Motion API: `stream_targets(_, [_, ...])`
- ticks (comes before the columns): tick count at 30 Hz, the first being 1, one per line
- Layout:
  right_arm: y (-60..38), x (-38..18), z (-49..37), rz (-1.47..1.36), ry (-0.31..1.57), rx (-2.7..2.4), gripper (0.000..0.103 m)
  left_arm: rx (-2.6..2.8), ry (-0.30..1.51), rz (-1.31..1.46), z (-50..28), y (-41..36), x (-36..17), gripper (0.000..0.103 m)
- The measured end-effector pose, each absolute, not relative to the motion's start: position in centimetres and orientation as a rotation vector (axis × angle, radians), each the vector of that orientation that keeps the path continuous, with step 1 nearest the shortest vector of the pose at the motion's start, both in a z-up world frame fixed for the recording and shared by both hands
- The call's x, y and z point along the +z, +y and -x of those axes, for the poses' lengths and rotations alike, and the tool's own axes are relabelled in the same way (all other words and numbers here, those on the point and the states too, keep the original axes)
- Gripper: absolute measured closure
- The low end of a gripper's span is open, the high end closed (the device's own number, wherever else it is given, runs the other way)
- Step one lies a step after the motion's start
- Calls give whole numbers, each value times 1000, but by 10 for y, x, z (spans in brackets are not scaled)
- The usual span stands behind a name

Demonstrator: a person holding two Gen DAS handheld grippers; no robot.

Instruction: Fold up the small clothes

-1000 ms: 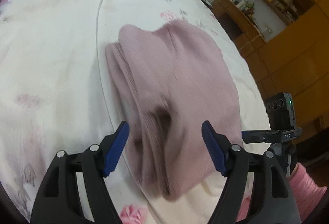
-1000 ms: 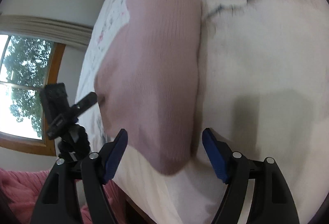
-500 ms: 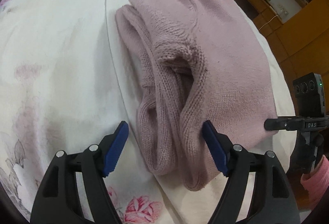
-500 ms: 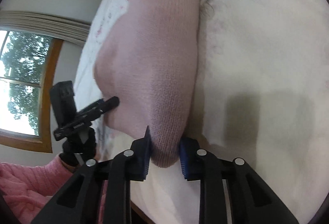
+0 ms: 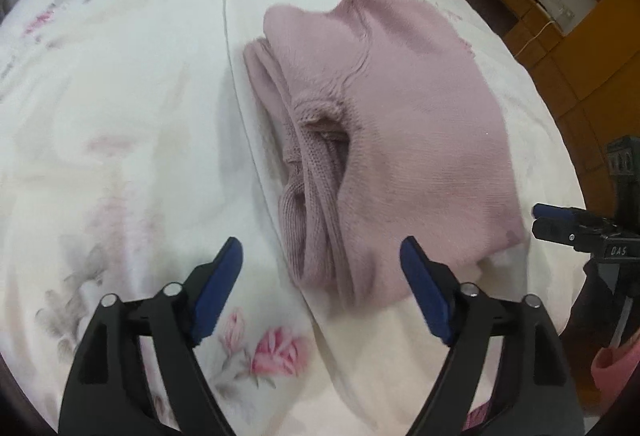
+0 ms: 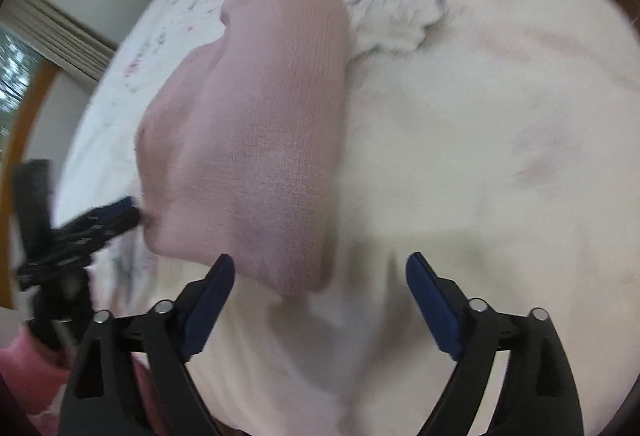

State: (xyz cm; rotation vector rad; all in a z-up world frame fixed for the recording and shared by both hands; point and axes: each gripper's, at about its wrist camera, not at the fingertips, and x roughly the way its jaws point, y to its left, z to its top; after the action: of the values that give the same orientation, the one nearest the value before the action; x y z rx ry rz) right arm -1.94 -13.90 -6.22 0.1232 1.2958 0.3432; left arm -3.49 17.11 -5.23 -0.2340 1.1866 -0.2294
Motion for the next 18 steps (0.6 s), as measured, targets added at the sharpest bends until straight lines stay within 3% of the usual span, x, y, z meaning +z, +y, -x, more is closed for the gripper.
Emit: stream_targets(18, [-128, 0, 74, 31, 1221, 167, 4, -64, 1144, 194, 98, 164, 14, 15])
